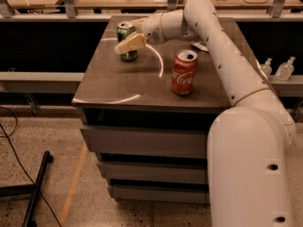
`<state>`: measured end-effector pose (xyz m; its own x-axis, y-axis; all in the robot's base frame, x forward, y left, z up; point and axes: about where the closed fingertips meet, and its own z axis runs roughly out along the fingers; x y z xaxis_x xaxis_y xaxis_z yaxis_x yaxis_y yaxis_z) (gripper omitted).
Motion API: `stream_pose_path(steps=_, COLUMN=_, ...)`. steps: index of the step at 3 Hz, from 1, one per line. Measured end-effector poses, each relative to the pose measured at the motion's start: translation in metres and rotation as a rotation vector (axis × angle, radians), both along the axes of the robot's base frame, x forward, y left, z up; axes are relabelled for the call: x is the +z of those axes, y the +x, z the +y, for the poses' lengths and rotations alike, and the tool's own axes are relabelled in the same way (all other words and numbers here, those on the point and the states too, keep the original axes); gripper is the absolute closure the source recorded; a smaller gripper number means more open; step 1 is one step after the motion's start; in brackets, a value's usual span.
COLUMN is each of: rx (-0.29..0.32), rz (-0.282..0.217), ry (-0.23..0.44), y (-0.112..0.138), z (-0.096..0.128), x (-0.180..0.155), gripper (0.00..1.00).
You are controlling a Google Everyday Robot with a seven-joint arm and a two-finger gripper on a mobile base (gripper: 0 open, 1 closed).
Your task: Knock green can over
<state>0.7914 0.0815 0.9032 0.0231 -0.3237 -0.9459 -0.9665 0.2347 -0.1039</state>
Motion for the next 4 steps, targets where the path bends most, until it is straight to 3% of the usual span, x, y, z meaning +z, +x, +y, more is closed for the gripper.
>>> stream_pose_path(steps=2, rx=-0.006, rz=0.009, ry=0.144, y=-0.001, z=-0.006, x=-0.006, gripper=0.64)
stream_pose_path(steps=3, rx=-0.021, rz=-0.008, ry=0.180, y=-0.002, z=-0.024, x=0.000, gripper=0.95)
stream_pose_path(steps=4, rx=-0.034, rz=-0.030, ry=0.165, y=-0.005, z=-0.041, x=0.011, gripper=1.00)
